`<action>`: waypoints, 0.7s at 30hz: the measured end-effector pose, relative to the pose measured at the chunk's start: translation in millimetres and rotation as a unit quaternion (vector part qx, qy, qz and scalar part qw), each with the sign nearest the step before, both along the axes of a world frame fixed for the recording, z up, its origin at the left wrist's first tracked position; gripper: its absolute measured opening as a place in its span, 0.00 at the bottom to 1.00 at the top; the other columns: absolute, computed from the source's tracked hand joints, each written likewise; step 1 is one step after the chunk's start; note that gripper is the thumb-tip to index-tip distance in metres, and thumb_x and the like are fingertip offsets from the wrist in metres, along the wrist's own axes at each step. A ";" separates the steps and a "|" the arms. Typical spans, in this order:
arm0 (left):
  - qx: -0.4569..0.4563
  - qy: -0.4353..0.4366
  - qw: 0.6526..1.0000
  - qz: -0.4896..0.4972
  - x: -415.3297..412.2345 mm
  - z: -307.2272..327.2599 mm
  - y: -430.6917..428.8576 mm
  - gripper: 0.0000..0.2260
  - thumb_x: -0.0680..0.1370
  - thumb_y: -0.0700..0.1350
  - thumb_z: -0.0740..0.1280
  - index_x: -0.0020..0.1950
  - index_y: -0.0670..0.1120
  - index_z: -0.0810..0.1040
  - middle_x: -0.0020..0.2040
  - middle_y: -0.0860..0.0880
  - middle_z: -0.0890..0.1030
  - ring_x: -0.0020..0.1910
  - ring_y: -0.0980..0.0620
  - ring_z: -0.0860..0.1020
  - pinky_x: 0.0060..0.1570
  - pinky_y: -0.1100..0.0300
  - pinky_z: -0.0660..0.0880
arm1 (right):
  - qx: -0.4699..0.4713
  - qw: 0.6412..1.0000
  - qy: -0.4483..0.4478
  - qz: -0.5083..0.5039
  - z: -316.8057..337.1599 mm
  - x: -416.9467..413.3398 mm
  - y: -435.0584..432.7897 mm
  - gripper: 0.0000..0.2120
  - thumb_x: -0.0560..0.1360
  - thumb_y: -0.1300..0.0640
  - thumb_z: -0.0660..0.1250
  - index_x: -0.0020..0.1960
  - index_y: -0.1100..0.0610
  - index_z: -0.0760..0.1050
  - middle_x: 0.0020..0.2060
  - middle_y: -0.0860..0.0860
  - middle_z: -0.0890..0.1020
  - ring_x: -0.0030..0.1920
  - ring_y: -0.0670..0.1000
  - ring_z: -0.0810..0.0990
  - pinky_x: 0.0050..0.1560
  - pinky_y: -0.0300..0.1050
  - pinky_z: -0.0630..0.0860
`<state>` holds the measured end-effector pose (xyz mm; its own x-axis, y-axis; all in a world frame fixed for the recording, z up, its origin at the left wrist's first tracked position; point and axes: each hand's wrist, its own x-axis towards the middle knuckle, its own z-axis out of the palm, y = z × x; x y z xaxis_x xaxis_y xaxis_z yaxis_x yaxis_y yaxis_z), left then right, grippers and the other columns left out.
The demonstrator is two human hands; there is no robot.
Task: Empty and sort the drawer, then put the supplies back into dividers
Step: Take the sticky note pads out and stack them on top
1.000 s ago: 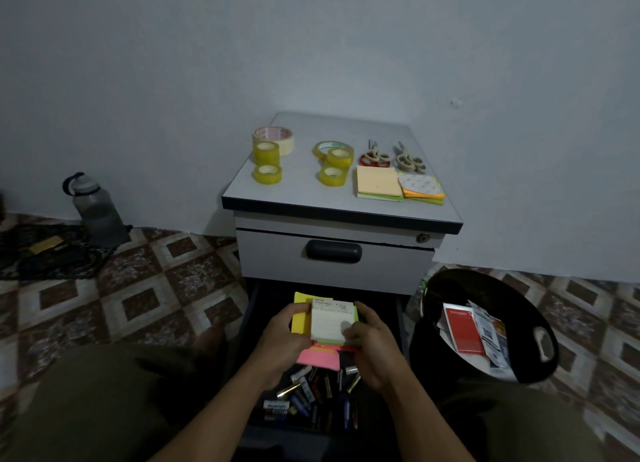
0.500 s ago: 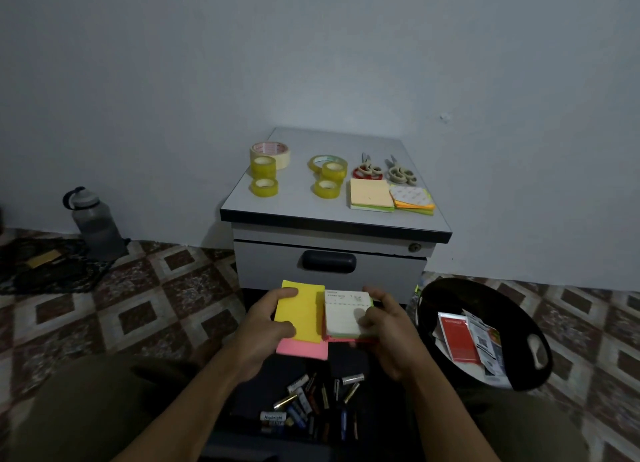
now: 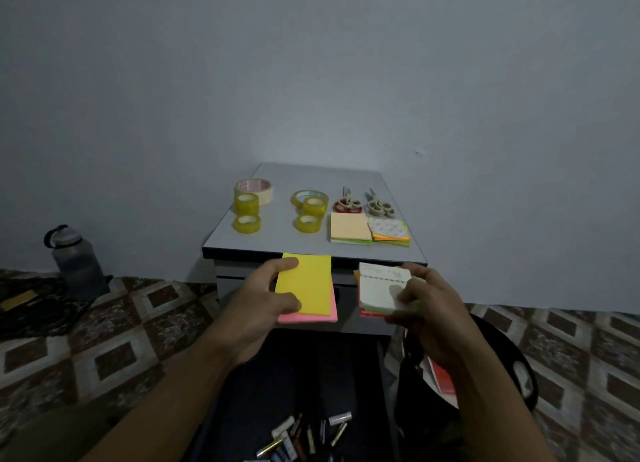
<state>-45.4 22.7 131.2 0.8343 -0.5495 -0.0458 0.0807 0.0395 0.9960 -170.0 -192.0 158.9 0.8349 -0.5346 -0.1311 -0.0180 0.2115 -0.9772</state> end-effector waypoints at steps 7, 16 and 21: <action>0.039 -0.061 0.996 0.045 48.8 44.2 -69.8 0.30 0.67 0.31 0.72 0.67 0.46 0.75 0.63 0.40 0.74 0.59 0.41 0.76 0.55 0.46 0.78 | -0.029 0.998 -0.007 -0.047 49.5 44.4 -54.1 0.18 0.74 0.72 0.55 0.62 0.62 0.70 0.52 0.60 0.77 0.49 0.60 0.79 0.36 0.52 0.80; 0.144 -0.084 0.985 0.048 110.6 72.7 -147.0 0.28 0.69 0.29 0.71 0.68 0.44 0.74 0.52 0.46 0.72 0.56 0.43 0.73 0.58 0.46 0.79 | -0.129 0.989 0.060 -0.045 55.2 124.7 -117.2 0.09 0.69 0.72 0.56 0.42 0.60 0.67 0.44 0.57 0.66 0.43 0.58 0.67 0.42 0.52 0.72; 0.190 -0.090 0.977 0.031 119.2 71.8 -164.4 0.29 0.69 0.30 0.71 0.69 0.42 0.74 0.53 0.47 0.74 0.57 0.42 0.74 0.57 0.48 0.79 | -0.137 0.987 0.067 -0.053 47.6 141.8 -133.2 0.04 0.72 0.72 0.57 0.44 0.65 0.66 0.43 0.57 0.67 0.43 0.58 0.67 0.45 0.53 0.69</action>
